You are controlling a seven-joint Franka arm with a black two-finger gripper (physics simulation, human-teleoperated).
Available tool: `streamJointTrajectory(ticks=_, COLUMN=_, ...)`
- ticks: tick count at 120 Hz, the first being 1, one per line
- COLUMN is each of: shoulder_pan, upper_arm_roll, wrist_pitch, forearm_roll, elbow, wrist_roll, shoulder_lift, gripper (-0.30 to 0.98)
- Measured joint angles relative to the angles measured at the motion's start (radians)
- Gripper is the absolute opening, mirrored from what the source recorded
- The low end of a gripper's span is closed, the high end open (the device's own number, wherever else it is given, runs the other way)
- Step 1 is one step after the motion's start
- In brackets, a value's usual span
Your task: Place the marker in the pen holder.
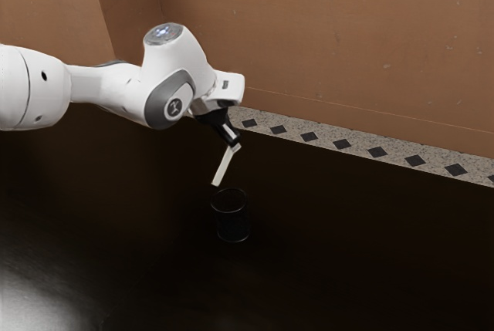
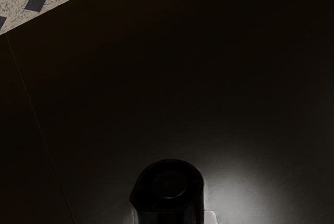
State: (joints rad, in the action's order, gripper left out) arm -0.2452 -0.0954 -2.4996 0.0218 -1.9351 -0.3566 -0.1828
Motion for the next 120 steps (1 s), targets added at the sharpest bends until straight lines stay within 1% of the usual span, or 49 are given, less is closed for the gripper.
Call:
streamJointTrajectory(ticks=19, shoulder_pan=0.007, upper_arm_roll=0.003, wrist_pitch=-0.029, forearm_roll=0.013, elbow=0.015, wrist_roll=0.015, shoulder_lift=-0.041, gripper=-0.07)
streamJointTrajectory(ticks=46, shoulder_pan=-0.001, upper_arm_roll=0.023, wrist_pitch=-0.048, forearm_roll=0.017, elbow=0.026, wrist_roll=0.034, shoulder_lift=-0.038, gripper=-0.07)
streamJointTrajectory(ticks=68, shoulder_pan=0.000, upper_arm_roll=0.023, wrist_pitch=-0.053, forearm_roll=0.029, elbow=-0.027, wrist_roll=0.044, shoulder_lift=-0.006, gripper=-0.06)
streamJointTrajectory(ticks=90, shoulder_pan=-0.002, upper_arm_roll=0.023, wrist_pitch=-0.061, forearm_roll=0.058, elbow=-0.085, wrist_roll=0.050, shoulder_lift=-0.008, gripper=-0.05)
streamJointTrajectory(ticks=92, shoulder_pan=-0.002, upper_arm_roll=0.023, wrist_pitch=-0.063, forearm_roll=0.060, elbow=-0.089, wrist_roll=0.050, shoulder_lift=-0.009, gripper=-0.04)
streamJointTrajectory(ticks=107, shoulder_pan=0.000, upper_arm_roll=0.025, wrist_pitch=-0.069, forearm_roll=0.081, elbow=-0.095, wrist_roll=0.038, shoulder_lift=-0.005, gripper=0.17)
streamJointTrajectory(ticks=114, shoulder_pan=0.000, upper_arm_roll=0.024, wrist_pitch=-0.070, forearm_roll=0.085, elbow=-0.092, wrist_roll=0.031, shoulder_lift=0.008, gripper=0.23)
streamJointTrajectory(ticks=120, shoulder_pan=0.002, upper_arm_roll=0.022, wrist_pitch=-0.056, forearm_roll=0.080, elbow=-0.080, wrist_roll=0.023, shoulder_lift=0.047, gripper=0.27)
